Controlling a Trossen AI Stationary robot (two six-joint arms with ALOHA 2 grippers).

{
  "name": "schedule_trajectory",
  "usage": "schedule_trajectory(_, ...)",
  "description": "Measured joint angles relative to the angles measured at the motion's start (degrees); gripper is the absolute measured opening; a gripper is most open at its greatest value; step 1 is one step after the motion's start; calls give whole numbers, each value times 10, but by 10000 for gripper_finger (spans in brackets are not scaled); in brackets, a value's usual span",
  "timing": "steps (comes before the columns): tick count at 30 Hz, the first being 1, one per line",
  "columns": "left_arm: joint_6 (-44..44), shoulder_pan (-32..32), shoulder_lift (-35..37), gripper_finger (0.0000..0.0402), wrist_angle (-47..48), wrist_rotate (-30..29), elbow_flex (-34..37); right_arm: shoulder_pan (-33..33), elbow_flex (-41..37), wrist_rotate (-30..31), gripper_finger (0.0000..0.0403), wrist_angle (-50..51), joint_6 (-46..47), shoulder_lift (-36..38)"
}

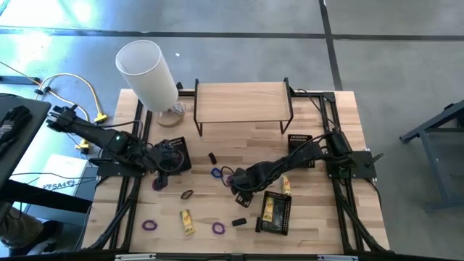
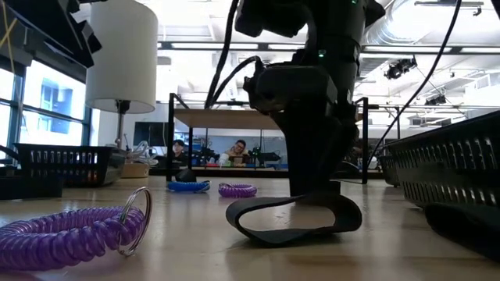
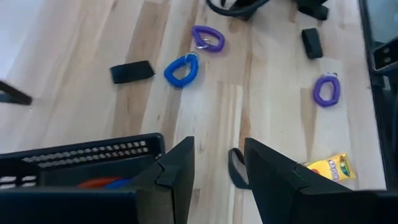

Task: Pick & Place Office Desk Supplies
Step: Put the rubber band into the top right bin

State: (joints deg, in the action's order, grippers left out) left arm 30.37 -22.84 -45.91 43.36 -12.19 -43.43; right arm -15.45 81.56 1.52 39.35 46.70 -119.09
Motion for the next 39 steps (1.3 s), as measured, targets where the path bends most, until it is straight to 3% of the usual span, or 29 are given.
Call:
schedule_trajectory(6,7,-18,0,134,-53,-1,22,1,0,-2,197,3,0,-1)
schedule_trajectory(19,-7,-16,0,134,-182,-7,82,2,-1,-16,11,7,-65,-2)
schedule_trajectory(26,-3,-17,0,134,-184,-21,84,-1,3,-32,4,46,-75,40)
schedule_trajectory(39,10,-17,-31,134,-192,-19,85,-22,48,56,3,302,-2,204)
